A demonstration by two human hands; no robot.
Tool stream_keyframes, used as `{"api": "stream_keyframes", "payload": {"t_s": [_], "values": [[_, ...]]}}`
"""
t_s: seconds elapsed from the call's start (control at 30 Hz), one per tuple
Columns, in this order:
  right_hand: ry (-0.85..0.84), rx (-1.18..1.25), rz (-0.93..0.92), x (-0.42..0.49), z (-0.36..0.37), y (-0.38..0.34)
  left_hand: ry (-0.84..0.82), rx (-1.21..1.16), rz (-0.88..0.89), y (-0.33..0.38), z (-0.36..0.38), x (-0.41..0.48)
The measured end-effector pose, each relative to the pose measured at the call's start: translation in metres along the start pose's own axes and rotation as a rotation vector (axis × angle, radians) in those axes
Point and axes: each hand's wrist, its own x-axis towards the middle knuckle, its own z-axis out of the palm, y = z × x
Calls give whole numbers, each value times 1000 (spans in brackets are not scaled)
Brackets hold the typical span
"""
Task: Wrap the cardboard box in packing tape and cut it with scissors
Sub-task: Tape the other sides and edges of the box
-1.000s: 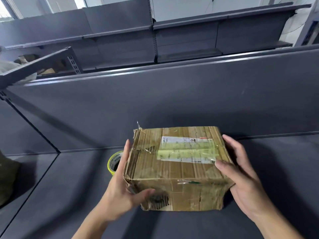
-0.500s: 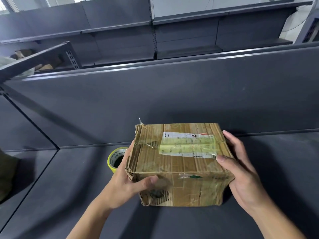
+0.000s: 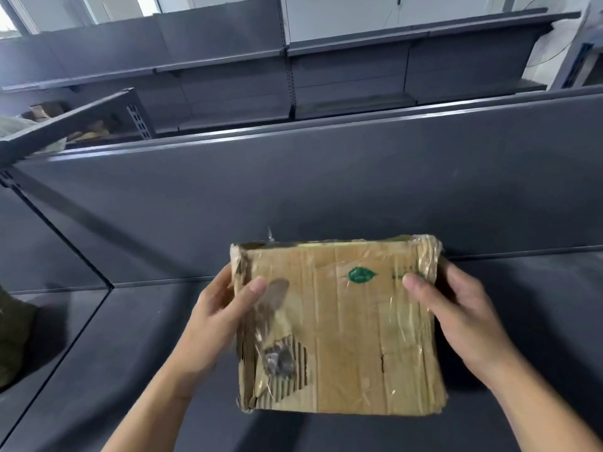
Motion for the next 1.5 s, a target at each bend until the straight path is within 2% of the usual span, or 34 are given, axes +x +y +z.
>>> {"api": "stream_keyframes", "payload": {"t_s": [0.07,0.13,0.27,0.4,0.57,0.8,1.07,1.23,1.33,1.43,1.5], "values": [[107,-33,64,7,2,0,-38,-24,-61,3,-2,3],[144,-89,168,13,4,2,-74,3,-123,1,-1,4],[134,-157,291,26,4,16,-194,81,-166,-4,6,0],[80,-229,361,37,0,24,-229,96,-259,-7,5,0],[77,-231,351,43,-4,33,-231,19,-323,-8,1,-1],[72,-225,347,45,-4,30,-337,54,-300,-9,-5,1],[74,-214,295,37,-2,29,-314,63,-307,-18,-8,9],[123,-203,224,29,0,34,-280,-26,-271,-20,-5,14],[179,-346,191,21,-4,35,-180,-129,-288,-21,-10,22],[128,-529,161,11,-14,31,-165,-154,-329,-21,-19,36],[63,-546,147,3,-19,25,-141,-138,-354,-19,-20,48]]}}
